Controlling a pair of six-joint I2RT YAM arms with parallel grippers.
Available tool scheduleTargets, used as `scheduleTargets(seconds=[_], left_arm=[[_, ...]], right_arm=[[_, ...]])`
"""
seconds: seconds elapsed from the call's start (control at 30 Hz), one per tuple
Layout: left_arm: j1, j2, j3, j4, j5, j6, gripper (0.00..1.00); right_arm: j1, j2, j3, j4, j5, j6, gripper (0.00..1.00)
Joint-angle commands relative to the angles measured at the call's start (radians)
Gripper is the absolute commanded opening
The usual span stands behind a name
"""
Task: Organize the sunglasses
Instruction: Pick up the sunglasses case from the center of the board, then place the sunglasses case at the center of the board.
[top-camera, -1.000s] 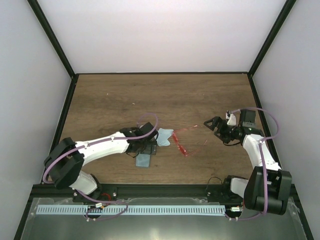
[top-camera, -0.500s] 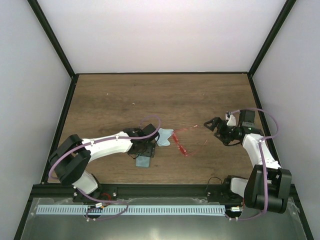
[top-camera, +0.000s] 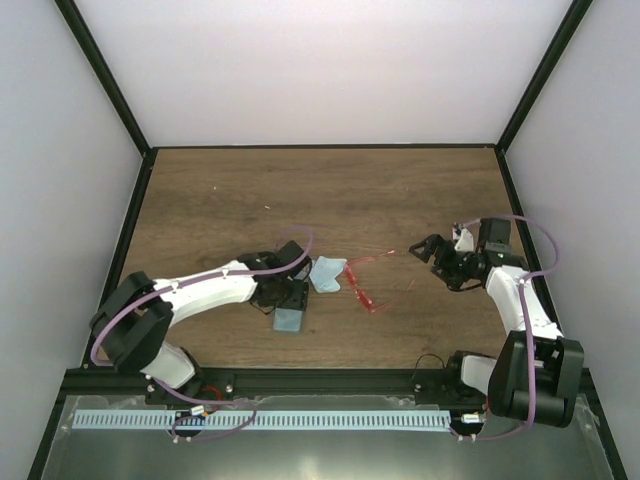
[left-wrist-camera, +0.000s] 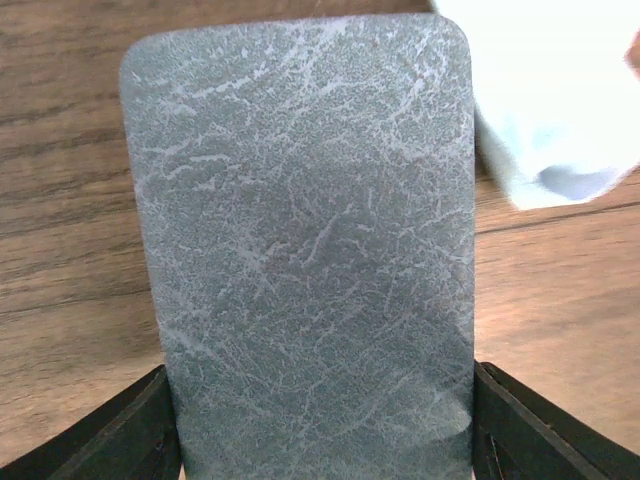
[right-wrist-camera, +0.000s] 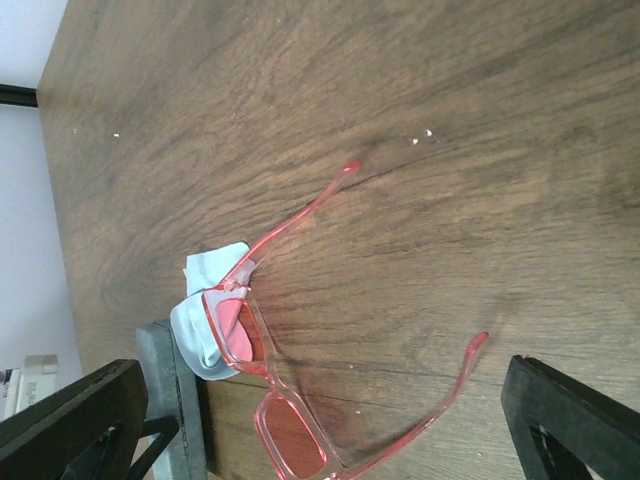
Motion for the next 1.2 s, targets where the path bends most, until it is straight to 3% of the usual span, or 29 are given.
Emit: scheduleTargets(seconds=[0.0, 0.13, 0.23, 0.4, 0.57, 0.67, 0.8, 0.9, 1.1, 1.17], left_arm=[[0.071, -0.107, -0.005, 0.106, 0.194, 0.041, 0.58], [0.138, -0.187, -0.006, 0.158, 0.351, 0.115, 0.56], [0.179, -0.258, -0.080, 0.307, 0.501, 0.128, 0.56], [0.212, -0.310, -0.182, 0.572, 0.712, 0.033, 0.56], [0.212, -0.297, -0.191, 0.733, 0.781, -0.058, 0.53], [0.212, -0.275, -0.137, 0.637, 0.710, -0.019, 0.53], [0.198, -0.196, 0.033, 0.266, 0.390, 0.131, 0.49], [0.178, -0.164, 0.068, 0.129, 0.196, 0.169, 0.45], [0.044, -0.102, -0.029, 0.121, 0.000, 0.048, 0.44], [-0.007, -0.077, -0.059, 0.154, -0.036, -0.021, 0.50]], right_arm=[[0.011, -0.025, 0.063, -0.017, -0.019, -0.015, 1.00], [0.012, -0.029, 0.068, 0.007, -0.085, -0.006, 1.00], [0.026, -0.051, 0.057, 0.079, -0.167, 0.018, 1.00], [0.102, -0.106, 0.075, 0.210, -0.315, 0.096, 1.00], [0.170, -0.111, 0.100, 0.312, -0.398, 0.155, 1.00], [0.228, -0.074, 0.123, 0.294, -0.369, 0.142, 0.99], [0.285, -0.018, 0.148, 0.221, -0.273, 0.111, 0.99], [0.288, -0.001, 0.154, 0.202, -0.242, 0.099, 0.99], [0.314, 0.027, 0.173, 0.167, -0.177, 0.060, 1.00], [0.346, 0.027, 0.193, 0.126, -0.098, 0.026, 1.00]])
